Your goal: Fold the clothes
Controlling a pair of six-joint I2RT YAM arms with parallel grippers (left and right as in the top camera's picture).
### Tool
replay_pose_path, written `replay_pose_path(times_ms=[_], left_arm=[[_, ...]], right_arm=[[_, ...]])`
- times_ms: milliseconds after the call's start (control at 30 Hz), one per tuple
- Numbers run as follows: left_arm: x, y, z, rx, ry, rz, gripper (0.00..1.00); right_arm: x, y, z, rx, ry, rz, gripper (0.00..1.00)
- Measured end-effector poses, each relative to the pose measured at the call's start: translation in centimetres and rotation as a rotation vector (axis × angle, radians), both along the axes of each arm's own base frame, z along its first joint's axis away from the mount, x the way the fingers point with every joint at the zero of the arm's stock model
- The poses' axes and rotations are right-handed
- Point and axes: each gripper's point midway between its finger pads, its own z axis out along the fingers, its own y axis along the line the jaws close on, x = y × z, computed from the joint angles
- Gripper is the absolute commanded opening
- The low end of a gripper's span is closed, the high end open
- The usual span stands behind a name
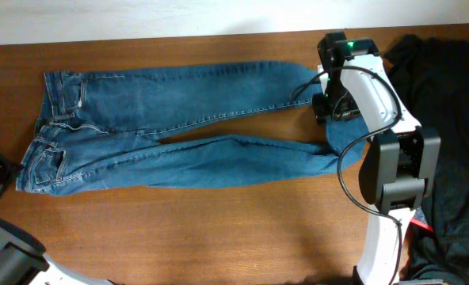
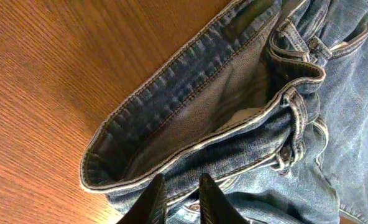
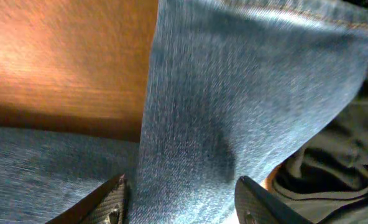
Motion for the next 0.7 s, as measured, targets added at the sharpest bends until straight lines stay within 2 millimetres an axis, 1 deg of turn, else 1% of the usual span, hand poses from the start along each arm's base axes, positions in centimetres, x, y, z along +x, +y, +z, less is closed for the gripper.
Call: replay_pose_path(times_ms=[67, 100, 133, 200, 233, 333, 533, 633, 700], left_arm=[[0.0, 0.0, 0.0, 0.0, 0.0, 0.0, 0.18], [0.0, 0.0, 0.0, 0.0, 0.0, 0.0, 0.18], [0.0, 0.0, 0.0, 0.0, 0.0, 0.0, 0.18], [0.0, 0.0, 0.0, 0.0, 0.0, 0.0, 0.18], [0.0, 0.0, 0.0, 0.0, 0.0, 0.0, 0.18], [0.0, 0.0, 0.0, 0.0, 0.0, 0.0, 0.18], [0.0, 0.0, 0.0, 0.0, 0.0, 0.0, 0.18], [0.0, 0.0, 0.0, 0.0, 0.0, 0.0, 0.2], [0.0, 0.0, 0.0, -0.001, 0.0, 0.0, 0.22]], right_arm=[[-0.5, 0.0, -0.4, -0.001, 0.02, 0.006, 0.6], [-0.6, -0.1, -0.6, -0.001, 0.026, 0.012, 0.56], [-0.8, -0.1, -0.7, -0.001, 0.033, 0.017, 0.51], [-0.7, -0.1, -0.9, -0.005, 0.031, 0.02, 0.21], [-0.6, -0.2, -1.0, -0.008, 0.025, 0.023, 0.04], [0.0, -1.0, -0.9, -0.057, -0.007, -0.01, 0.04], [-0.2, -2.9, 0.0, -0.177, -0.033, -0.134, 0.04], [0.5, -3.2, 1.4, -0.196, -0.087, -0.182, 0.04], [0.9, -3.3, 3.3, -0.197, -0.142, -0.213, 0.04]])
